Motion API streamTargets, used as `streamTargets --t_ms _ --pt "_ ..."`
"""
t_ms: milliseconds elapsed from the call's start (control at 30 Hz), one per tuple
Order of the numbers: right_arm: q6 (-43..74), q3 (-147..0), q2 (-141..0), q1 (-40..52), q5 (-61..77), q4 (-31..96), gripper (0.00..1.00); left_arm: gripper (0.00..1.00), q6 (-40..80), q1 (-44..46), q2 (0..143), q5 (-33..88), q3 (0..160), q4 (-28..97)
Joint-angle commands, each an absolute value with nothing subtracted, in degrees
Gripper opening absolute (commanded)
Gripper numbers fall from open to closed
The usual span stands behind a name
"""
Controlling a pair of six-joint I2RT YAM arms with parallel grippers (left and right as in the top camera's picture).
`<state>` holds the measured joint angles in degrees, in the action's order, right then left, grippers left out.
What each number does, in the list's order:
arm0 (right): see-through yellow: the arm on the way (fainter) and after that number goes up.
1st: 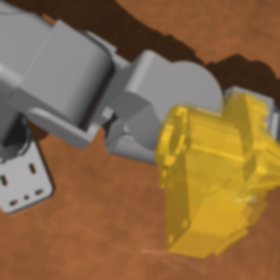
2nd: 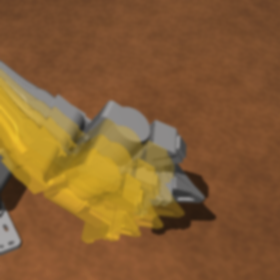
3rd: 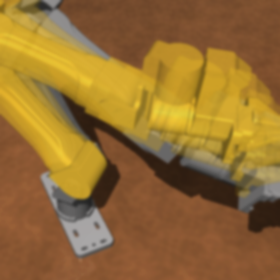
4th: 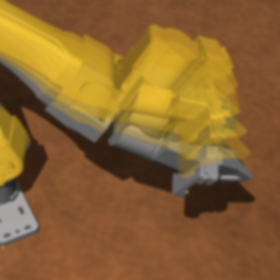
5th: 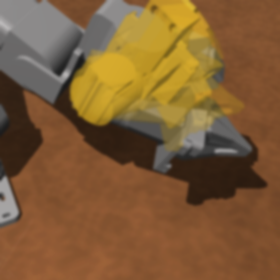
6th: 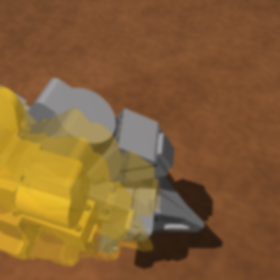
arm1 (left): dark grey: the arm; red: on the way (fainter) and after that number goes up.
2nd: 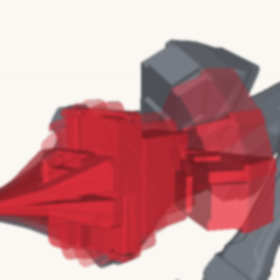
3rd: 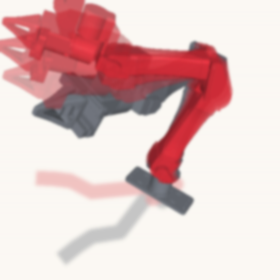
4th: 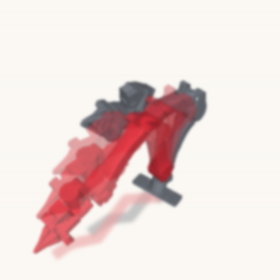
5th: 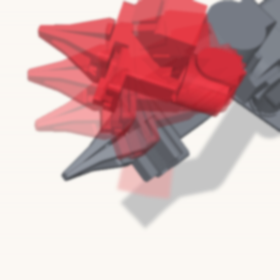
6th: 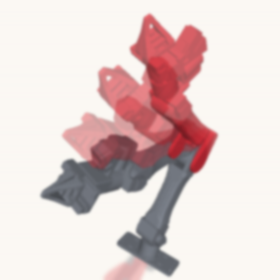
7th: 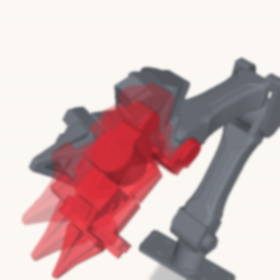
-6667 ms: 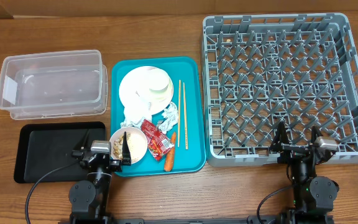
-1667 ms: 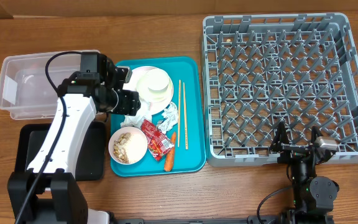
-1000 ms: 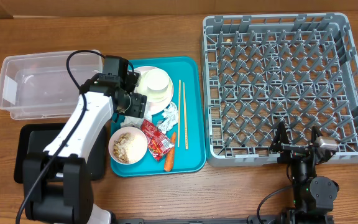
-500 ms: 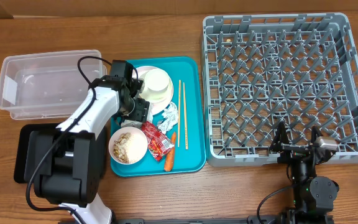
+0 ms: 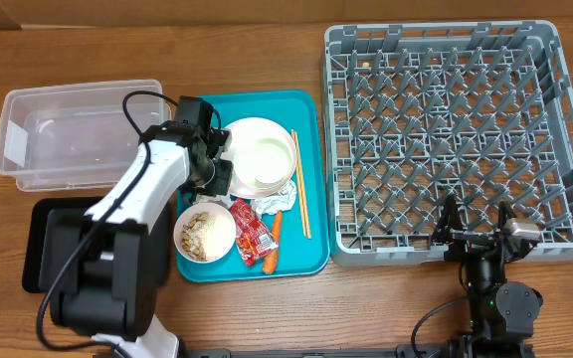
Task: Sort waste into correct bins and load items into the dishwasher
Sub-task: 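Carry the tissue left and drop it into the clear plastic bin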
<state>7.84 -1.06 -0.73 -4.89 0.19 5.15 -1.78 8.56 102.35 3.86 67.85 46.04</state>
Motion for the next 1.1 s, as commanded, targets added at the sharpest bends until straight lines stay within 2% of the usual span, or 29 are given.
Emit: streamTargets --t_ms 0,167,267,433,633,1067 --pt "7.64 -0.45 -0.16 -5.1 0.56 4.8 1.0 0.05 0.78 8.62 96.4 0.91 70.65 46.52" --pt "7.64 -0.45 -0.16 -5.1 0.56 4.8 1.0 0.07 0.93 8.6 92.03 0.86 71.79 46.76" --pt "7.64 -0.45 -0.16 -5.1 0.56 4.8 1.0 0.11 2.76 8.05 89.14 0.75 73.06 46.7" --pt "7.64 -0.45 -0.16 -5.1 0.56 4.8 1.0 0.12 8.01 4.91 86.94 -1.74 75.07 46.57" --pt "7.64 -0.45 -0.16 -5.1 0.56 4.8 1.0 0.05 10.37 -3.2 86.7 -2.09 77.87 45.15" --pt "7.64 -0.45 -0.16 -5.1 0.56 4.8 1.0 0.09 11.9 -18.46 88.33 -8.54 77.67 43.18"
